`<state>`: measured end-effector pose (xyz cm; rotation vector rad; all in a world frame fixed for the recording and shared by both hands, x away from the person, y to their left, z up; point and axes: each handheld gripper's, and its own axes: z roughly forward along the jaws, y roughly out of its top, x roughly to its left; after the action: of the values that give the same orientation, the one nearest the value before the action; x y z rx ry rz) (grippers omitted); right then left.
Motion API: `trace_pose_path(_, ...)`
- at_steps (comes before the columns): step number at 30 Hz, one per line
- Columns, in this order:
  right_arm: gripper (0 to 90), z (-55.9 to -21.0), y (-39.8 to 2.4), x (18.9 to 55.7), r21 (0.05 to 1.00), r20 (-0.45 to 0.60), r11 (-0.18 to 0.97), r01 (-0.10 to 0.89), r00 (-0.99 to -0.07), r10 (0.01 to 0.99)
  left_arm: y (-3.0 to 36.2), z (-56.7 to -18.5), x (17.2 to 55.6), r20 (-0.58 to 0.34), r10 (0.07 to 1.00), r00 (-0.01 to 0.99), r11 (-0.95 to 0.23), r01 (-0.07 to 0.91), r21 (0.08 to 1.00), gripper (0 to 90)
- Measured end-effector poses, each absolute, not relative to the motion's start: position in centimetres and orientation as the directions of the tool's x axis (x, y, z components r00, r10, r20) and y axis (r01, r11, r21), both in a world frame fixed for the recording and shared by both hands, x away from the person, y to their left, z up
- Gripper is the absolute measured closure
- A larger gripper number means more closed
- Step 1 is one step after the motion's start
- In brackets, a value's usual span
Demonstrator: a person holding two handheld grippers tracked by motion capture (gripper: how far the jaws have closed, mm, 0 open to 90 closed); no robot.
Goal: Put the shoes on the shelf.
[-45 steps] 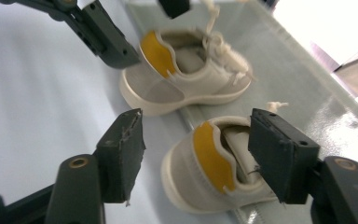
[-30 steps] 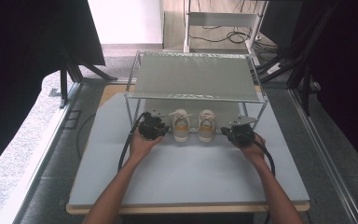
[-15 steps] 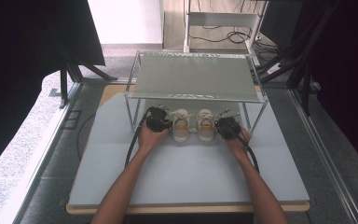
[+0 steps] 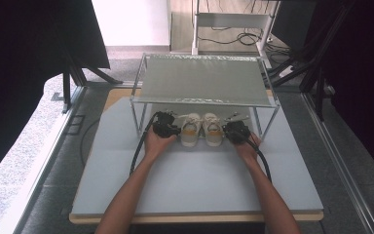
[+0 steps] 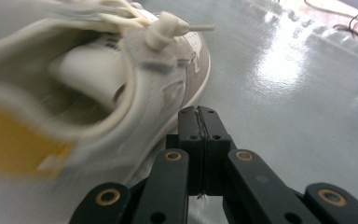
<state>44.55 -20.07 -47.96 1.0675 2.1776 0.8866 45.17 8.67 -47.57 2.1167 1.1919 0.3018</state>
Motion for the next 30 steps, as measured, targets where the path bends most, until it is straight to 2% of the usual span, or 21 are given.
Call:
trace_pose_path(8, 90.0, -47.5, -21.4, 38.5, 0.791, -0.167, 0.487, 0.371, -0.634, 0.755, 9.4, -46.7, 39.6, -0.105, 0.750, 0.653, -0.407, 0.581, 0.705, 81.3)
trace_pose_path(12, 90.0, -47.7, -20.7, 36.7, 0.794, -0.178, 0.511, 0.330, -0.677, 0.714, 8.4, -46.6, 38.8, -0.109, 0.707, 0.699, -0.436, 0.552, 0.710, 85.5)
trace_pose_path(16, 89.9, -47.8, -19.8, 37.3, 0.797, -0.205, 0.518, 0.309, -0.669, 0.714, 7.3, -46.5, 39.8, -0.127, 0.696, 0.706, -0.440, 0.560, 0.702, 87.7)
trace_pose_path(20, 90.0, -47.7, -19.4, 38.4, 0.803, -0.182, 0.504, 0.316, -0.677, 0.713, 6.7, -46.4, 40.5, -0.123, 0.687, 0.716, -0.447, 0.550, 0.705, 87.3)
trace_pose_path(30, 90.0, -47.5, -18.2, 40.4, 0.809, -0.198, 0.490, 0.325, -0.633, 0.748, 6.4, -46.6, 42.7, -0.165, 0.716, 0.679, -0.382, 0.578, 0.721, 87.2)
